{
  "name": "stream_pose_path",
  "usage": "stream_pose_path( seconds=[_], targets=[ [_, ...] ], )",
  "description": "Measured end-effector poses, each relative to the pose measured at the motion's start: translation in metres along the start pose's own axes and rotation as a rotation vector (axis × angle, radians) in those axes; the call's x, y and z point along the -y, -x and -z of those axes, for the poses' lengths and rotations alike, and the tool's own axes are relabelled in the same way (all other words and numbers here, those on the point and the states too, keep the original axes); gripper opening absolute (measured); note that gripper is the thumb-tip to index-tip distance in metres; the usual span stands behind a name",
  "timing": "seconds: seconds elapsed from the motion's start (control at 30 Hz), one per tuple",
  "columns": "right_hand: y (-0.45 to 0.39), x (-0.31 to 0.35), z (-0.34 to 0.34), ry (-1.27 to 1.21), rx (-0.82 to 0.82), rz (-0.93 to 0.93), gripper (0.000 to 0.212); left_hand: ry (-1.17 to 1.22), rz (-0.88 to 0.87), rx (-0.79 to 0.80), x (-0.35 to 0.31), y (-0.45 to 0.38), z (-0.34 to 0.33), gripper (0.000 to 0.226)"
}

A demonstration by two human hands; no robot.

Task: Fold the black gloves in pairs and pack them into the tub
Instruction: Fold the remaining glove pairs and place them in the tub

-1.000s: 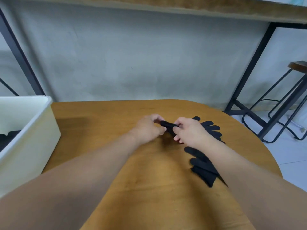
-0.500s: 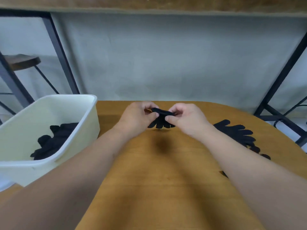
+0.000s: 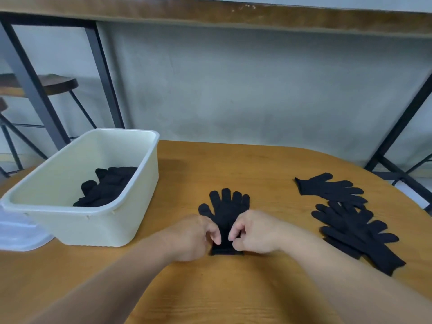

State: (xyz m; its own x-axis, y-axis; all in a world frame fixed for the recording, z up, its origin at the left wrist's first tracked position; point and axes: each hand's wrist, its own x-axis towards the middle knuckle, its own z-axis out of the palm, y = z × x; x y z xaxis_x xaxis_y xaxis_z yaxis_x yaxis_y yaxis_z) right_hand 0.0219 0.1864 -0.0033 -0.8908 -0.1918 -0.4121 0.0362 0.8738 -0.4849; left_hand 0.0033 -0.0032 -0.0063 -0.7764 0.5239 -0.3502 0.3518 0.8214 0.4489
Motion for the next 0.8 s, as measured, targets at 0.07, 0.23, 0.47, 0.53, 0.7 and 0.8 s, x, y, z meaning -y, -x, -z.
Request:
stream_pose_path(
  seconds=[0.07, 0.23, 0.47, 0.53, 0.7, 0.8],
  targets=[
    [0.0, 0.002, -0.006, 0.012, -0.01, 0.007, 0.006, 0.007, 0.003, -0.024, 0.0, 0.0, 0.002, 0.038],
    [0.001, -0.002, -0.013, -0.107, -0.11, 0.008, 0.01, -0.001, -0.002, -0.079, -0.006, -0.01, 0.003, 0.029],
    [-0.002, -0.057, 0.025, -0.237, -0.381, -0.203, 0.025, 0.084, 0.027, -0.247, -0.025, -0.04, 0.005, 0.026],
    [-0.004, -0.077, 0.038, -0.24, -0.438, -0.267, 0.026, 0.092, 0.014, -0.26, -0.032, -0.054, 0.003, 0.026],
    [-0.005, -0.118, 0.068, -0.232, -0.597, -0.362, 0.021, 0.121, -0.062, -0.256, -0.067, -0.1, 0.0, 0.023],
    [-0.013, -0.133, 0.081, -0.194, -0.685, -0.396, 0.02, 0.117, -0.117, -0.227, -0.094, -0.134, -0.001, 0.019]
  ],
)
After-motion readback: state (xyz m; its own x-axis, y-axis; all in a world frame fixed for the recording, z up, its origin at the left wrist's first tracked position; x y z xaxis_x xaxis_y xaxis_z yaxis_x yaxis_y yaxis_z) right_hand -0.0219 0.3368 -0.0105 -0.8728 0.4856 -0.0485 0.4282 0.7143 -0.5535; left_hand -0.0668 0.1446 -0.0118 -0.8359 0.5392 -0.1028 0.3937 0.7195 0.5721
